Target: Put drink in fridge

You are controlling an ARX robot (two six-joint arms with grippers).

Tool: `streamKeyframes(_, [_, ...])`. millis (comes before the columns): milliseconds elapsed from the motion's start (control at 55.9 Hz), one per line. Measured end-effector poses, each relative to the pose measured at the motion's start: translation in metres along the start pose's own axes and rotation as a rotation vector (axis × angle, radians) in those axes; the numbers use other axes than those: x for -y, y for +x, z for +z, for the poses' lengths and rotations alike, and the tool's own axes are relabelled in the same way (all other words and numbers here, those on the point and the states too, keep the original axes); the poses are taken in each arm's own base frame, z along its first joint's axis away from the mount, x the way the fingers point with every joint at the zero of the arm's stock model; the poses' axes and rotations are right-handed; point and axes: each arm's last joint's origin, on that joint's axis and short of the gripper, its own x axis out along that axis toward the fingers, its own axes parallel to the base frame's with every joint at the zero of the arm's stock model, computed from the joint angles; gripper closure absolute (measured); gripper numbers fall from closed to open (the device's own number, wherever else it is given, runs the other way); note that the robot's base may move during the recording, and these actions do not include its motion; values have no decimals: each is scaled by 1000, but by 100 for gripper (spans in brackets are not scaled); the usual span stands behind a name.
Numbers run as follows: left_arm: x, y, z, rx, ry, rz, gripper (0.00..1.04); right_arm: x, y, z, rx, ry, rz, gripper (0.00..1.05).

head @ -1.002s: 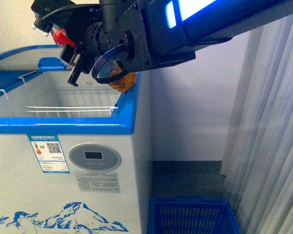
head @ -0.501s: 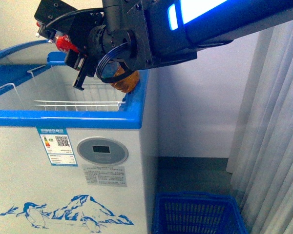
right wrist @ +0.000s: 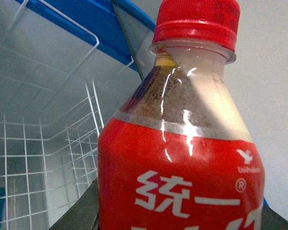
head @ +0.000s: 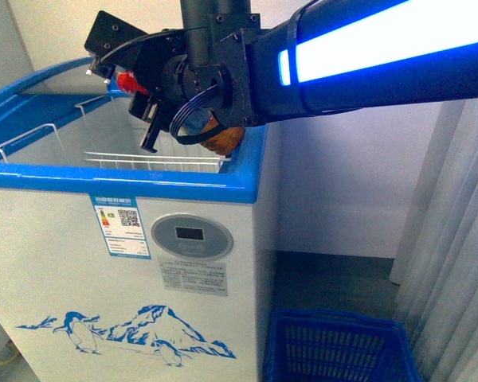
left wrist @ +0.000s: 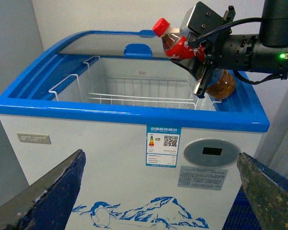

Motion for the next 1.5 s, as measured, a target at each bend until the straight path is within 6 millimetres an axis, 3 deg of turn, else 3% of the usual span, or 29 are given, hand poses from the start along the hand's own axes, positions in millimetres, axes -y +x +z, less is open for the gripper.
streamKeyframes(304, [0, 0, 0, 0, 0, 0, 8, -9, 2, -1, 8, -73, 24, 63])
streamKeyframes(1503, [0, 0, 0, 0, 0, 0, 8, -10, 3, -1, -10, -53, -30, 63])
